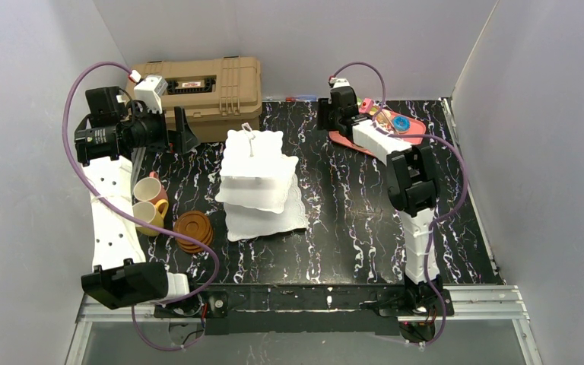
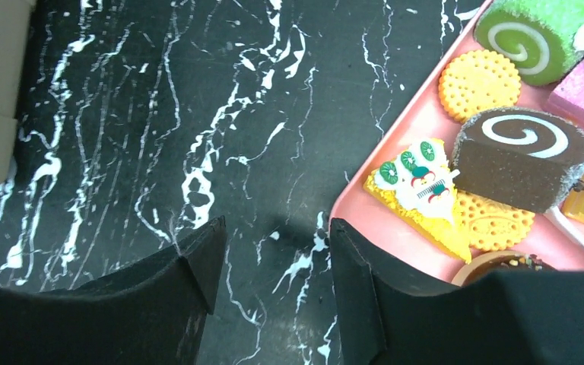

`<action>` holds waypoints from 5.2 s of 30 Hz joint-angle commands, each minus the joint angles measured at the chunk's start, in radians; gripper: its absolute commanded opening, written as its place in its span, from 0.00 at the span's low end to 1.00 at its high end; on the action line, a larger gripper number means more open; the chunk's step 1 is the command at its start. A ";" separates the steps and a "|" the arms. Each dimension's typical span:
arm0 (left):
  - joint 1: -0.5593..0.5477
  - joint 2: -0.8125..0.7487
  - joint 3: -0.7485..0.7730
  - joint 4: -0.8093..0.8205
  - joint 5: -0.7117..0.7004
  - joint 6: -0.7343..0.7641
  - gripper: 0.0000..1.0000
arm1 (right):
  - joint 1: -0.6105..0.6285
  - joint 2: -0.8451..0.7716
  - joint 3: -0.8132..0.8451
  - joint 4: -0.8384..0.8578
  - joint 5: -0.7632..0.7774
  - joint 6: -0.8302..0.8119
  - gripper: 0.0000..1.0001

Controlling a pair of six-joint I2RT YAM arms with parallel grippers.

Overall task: Serve the afternoon tea
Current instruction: Move the tray at the center of the board.

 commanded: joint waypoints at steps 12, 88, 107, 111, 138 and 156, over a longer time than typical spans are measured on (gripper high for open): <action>0.006 0.008 -0.002 0.011 0.004 0.019 0.98 | -0.034 0.123 0.030 -0.024 0.001 0.006 0.60; 0.008 -0.044 0.003 0.003 0.130 -0.012 0.97 | 0.272 -0.744 -0.751 -0.202 -0.150 -0.050 0.71; 0.008 -0.051 0.004 0.009 0.119 -0.007 0.96 | 0.263 -0.416 -0.465 -0.338 0.248 0.217 0.43; 0.009 -0.051 0.002 0.009 0.111 0.003 0.97 | 0.265 -0.391 -0.476 -0.354 0.287 0.258 0.49; 0.008 -0.050 -0.014 0.010 0.148 -0.001 0.97 | 0.299 -0.230 -0.417 -0.265 0.245 0.264 0.09; 0.006 -0.036 0.011 -0.022 0.190 -0.017 0.96 | 0.343 -0.352 -0.353 -0.300 0.244 0.142 0.46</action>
